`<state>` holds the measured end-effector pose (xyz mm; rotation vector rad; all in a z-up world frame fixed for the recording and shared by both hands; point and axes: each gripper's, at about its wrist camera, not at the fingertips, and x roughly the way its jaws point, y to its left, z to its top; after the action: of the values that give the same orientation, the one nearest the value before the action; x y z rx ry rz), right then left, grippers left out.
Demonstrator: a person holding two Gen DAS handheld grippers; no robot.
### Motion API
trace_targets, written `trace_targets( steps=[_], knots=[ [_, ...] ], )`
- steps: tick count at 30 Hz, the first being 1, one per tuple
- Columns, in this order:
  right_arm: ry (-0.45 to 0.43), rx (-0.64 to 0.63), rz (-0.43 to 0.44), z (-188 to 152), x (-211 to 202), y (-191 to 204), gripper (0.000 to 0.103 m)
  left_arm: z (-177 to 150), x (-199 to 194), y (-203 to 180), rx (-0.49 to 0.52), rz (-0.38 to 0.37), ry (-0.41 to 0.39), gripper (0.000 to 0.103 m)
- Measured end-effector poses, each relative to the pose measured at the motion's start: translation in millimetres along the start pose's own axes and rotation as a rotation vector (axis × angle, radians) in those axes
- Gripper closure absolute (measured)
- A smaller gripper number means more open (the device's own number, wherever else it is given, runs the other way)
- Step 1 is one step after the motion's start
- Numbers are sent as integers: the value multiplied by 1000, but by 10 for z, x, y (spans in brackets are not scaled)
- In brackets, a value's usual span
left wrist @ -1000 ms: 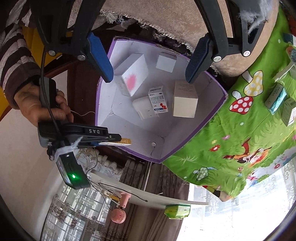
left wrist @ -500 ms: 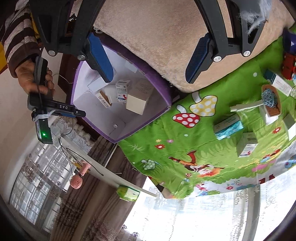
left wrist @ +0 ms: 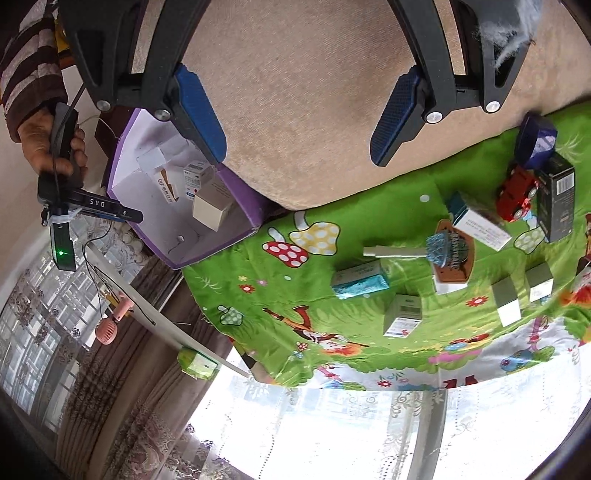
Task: Organize rigid objects
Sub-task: 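Open the right tool to drop the dental box, then withdraw both tools, then move both open tools back over the items on the bed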
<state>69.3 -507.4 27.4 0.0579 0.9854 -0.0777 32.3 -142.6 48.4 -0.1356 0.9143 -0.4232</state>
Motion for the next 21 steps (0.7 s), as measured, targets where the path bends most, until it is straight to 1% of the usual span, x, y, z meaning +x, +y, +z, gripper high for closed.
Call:
trace_targets(
  steps=[3,8,17,20,21],
  knots=[
    [0,-24,25,0,-1,122,35,-86,-94,149,-36,19,-14,22],
    [-5,-67,64,-13,12,356,35,-221,-269,420,-107,79,-41,22],
    [22,-118,144,2,82,762,33,-442,-564,1005,-274,169,-80,22],
    [21,-149,147,4,88,914,33,-474,-633,1138,-304,198,-89,23],
    [20,-163,145,5,86,965,33,-479,-649,1179,-312,203,-92,26]
  ],
)
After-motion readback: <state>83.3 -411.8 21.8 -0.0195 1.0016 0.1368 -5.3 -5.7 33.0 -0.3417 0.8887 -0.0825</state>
